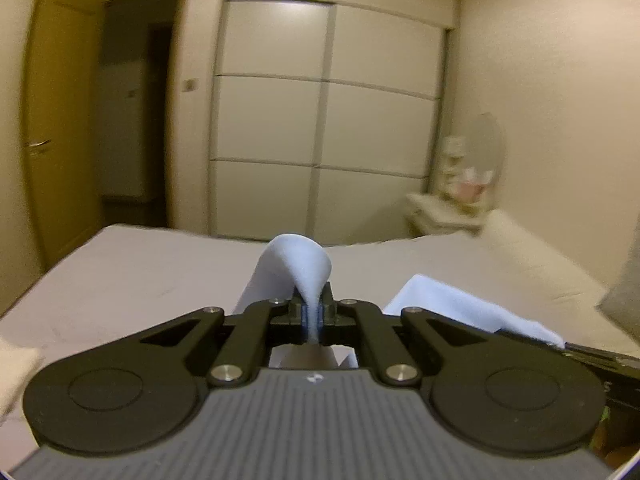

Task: Fold clothes
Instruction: 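Lift the blue sweatshirt with both grippers and drop it on open bed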

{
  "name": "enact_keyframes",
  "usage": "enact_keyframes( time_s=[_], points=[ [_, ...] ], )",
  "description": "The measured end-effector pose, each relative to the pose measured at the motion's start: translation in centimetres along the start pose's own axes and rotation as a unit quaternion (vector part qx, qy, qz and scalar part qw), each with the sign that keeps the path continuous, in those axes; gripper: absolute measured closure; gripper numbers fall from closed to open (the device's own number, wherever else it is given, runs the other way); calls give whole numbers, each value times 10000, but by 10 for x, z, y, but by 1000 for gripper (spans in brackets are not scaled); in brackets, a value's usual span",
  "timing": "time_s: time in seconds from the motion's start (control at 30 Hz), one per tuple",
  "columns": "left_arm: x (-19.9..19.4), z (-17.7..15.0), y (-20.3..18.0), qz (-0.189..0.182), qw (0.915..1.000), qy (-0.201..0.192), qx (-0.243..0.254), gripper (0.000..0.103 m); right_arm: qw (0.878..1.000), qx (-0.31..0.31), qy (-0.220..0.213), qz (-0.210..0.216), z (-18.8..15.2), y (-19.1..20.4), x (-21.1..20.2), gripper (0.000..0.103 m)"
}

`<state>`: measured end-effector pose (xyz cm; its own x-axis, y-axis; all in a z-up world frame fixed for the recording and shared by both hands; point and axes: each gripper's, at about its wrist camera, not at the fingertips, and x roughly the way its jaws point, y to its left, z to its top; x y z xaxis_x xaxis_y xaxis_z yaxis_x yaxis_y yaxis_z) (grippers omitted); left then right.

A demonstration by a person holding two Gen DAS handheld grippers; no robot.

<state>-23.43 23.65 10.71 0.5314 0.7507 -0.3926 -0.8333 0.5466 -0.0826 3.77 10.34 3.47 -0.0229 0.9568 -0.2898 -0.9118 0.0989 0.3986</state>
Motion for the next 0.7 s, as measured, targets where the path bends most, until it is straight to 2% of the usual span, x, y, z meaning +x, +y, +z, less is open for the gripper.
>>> enact_keyframes(
  time_s=[0.03, 0.07, 0.13, 0.2, 0.23, 0.33, 0.47, 0.53, 0.63, 0.7],
  points=[
    [6, -6, 13, 147, 9997, 214, -27, 92, 9993, 20, 369, -62, -6, 9, 19, 85],
    [12, -13, 26, 292, 9984, 475, -91, 81, 9972, 41, 738, -124, -12, 18, 37, 61],
    [27, -35, 51, 656, 9914, 1094, -289, 72, 9858, -4, 1582, -559, -32, 27, 72, 29],
    [36, -67, 74, 1052, 9792, 1677, -442, 72, 9736, -222, 2067, -944, -59, 34, 90, 24],
    [39, -84, 84, 1241, 9704, 1995, -565, 72, 9694, -314, 2234, -972, -70, 37, 95, 14],
    [41, -130, 106, 1553, 9439, 2748, -972, 72, 9574, -442, 2701, -919, -97, 44, 100, 13],
    [26, -177, 108, 1652, 9234, 3268, -1150, 72, 9431, -678, 3160, -784, -129, 76, 100, 13],
    [19, -191, 105, 1629, 9176, 3402, -1251, 72, 9371, -781, 3325, -719, -143, 86, 93, 13],
    [-7, -204, 105, 1590, 9155, 3447, -1328, 70, 9289, -907, 3535, -624, -162, 102, 81, 13],
    [-22, -205, 97, 1609, 9171, 3425, -1252, 66, 9262, -992, 3594, -562, -170, 112, 72, 13]
  ],
)
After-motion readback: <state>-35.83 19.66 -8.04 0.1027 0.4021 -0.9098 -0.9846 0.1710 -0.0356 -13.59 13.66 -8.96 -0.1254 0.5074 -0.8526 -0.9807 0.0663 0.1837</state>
